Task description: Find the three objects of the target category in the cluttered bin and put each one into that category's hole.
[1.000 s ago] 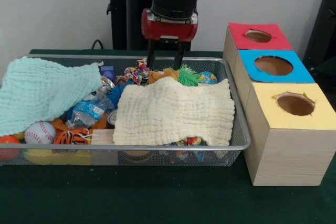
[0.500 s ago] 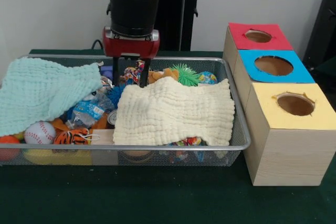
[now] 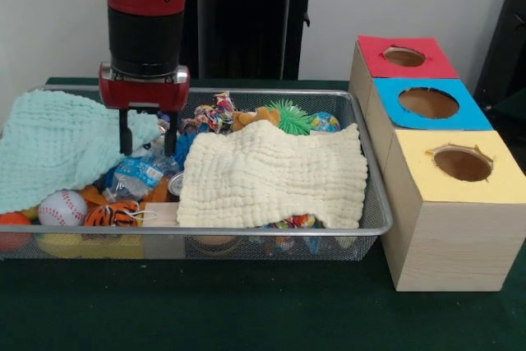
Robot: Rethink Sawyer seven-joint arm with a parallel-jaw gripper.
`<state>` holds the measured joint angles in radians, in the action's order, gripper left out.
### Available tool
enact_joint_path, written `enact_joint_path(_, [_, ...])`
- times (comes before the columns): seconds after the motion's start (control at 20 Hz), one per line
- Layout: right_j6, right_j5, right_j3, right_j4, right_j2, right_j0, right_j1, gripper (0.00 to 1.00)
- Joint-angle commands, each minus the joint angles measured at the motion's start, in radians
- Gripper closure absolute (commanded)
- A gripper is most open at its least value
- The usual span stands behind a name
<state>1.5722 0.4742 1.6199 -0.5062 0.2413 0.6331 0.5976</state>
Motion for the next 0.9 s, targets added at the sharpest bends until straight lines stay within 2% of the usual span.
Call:
enact_joint_path(0.05, [-0.316,0.034,-0.099,-0.139,0.174,0.075,-0.092,0.0])
enact_joint_path(0.55, [-0.344,0.068,-0.141,-0.218,0.269,0.149,-0.143,0.0])
enact_joint_path(0.9, [-0.317,0.059,-0.123,-0.247,0.314,0.177,-0.149,0.0])
